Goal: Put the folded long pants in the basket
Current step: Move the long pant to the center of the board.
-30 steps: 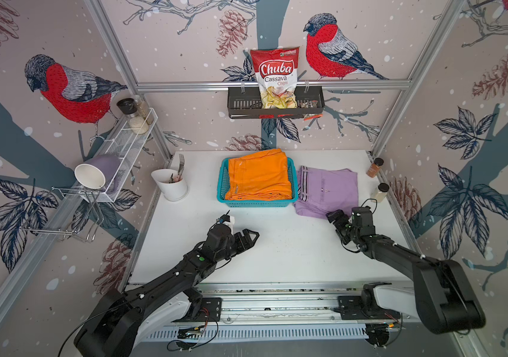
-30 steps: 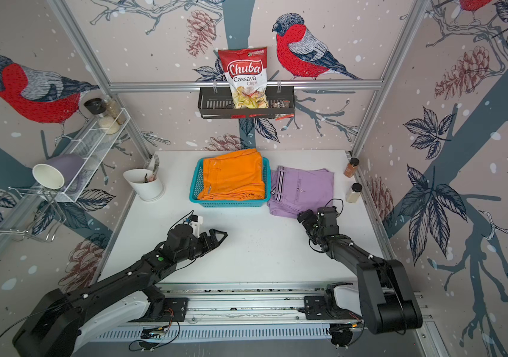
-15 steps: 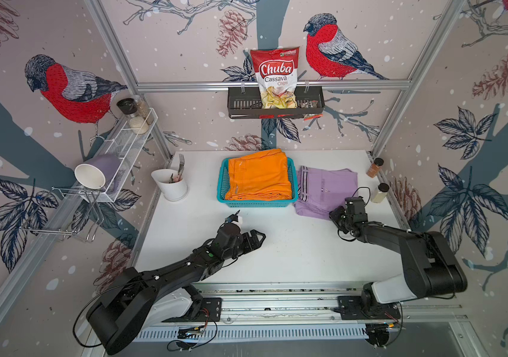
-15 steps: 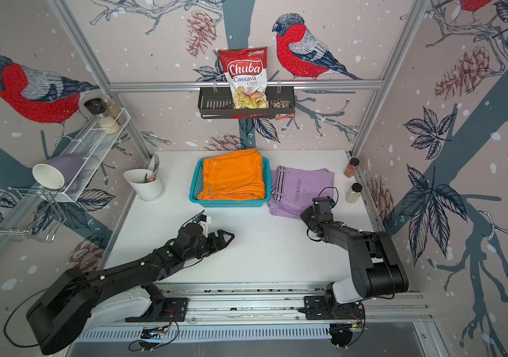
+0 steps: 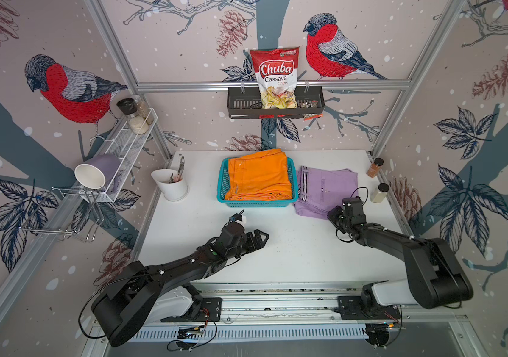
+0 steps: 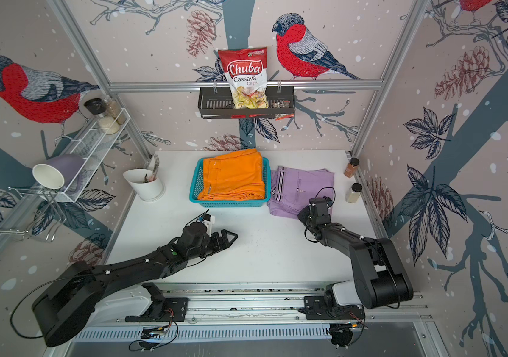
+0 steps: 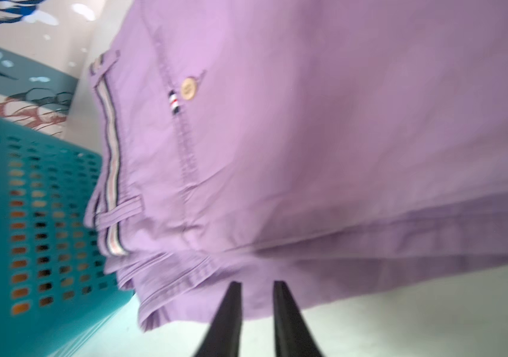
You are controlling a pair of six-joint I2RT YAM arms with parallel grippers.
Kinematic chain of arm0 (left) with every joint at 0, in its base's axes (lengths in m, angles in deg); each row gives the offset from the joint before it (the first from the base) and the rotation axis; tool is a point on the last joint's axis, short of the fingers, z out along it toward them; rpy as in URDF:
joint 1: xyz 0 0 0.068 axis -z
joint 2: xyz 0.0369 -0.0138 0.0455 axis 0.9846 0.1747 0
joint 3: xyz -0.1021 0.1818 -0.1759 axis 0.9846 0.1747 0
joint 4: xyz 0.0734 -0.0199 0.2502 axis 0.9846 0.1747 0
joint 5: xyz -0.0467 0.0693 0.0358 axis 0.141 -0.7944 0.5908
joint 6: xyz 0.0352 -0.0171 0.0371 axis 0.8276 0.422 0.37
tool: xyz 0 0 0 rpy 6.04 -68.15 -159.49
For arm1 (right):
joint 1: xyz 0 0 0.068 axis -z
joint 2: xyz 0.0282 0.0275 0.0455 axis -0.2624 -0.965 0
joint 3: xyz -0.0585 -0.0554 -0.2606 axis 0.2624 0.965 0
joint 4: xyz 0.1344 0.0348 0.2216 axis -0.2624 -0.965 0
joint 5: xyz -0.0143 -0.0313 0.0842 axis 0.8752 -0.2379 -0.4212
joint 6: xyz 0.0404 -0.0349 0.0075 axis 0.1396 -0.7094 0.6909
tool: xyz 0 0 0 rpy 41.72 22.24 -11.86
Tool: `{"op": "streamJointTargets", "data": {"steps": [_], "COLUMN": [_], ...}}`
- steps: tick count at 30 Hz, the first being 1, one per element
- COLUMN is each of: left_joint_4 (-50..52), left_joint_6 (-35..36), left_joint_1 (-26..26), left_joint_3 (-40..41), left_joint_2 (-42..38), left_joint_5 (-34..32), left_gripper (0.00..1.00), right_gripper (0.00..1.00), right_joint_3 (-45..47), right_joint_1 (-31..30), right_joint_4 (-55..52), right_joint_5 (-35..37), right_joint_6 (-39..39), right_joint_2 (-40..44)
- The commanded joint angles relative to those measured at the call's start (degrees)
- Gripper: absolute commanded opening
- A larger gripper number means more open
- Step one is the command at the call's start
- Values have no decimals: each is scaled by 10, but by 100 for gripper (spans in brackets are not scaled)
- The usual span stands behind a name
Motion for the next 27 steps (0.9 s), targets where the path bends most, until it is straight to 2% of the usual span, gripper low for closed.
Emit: {"op": "streamJointTargets", "data": {"steps": [1,3,5,12,18,19,20,21,23,24,27], "left_joint_4": [-8,-6,-1,26,34,34,35,36,37,37,40], "left_joint_6": [8,6,6,9,12,13,13,14,15,15,16], "left_joint_1": [1,3,4,5,5,5,4,5,5,5,4], "left_joint_3": [-6,-3,1,10,15,15,14,13,12,13,13], "left_joint_2": [-8,-14,-22,-71,-93,-92,-91,-89,-89,-90,-97], "left_joint_5": [-7,-9,-9,-24,-30,-30,-29,-27,-25,-25,-27], "left_gripper": [90,90,90,90,91,91,91,91,91,91,91], "right_gripper": [99,100,100,100,98,94,84,65,11,0,0], "right_joint_3": [27,27,17,-4,-60,-67,-73,-77,-79,-78,-65], "right_joint_1": [-42,-71,-76,-47,-36,-35,-35,-35,-36,-37,-45], "right_joint_4": [12,11,6,25,23,26,32,40,45,42,36], "right_joint_5": [22,46,47,82,116,113,106,97,81,74,58], "right_joint_6": [76,103,115,122,109,108,105,101,99,99,100], "right_joint_2": [39,41,18,-70,-146,-158,-174,-187,-202,-205,-190]}}
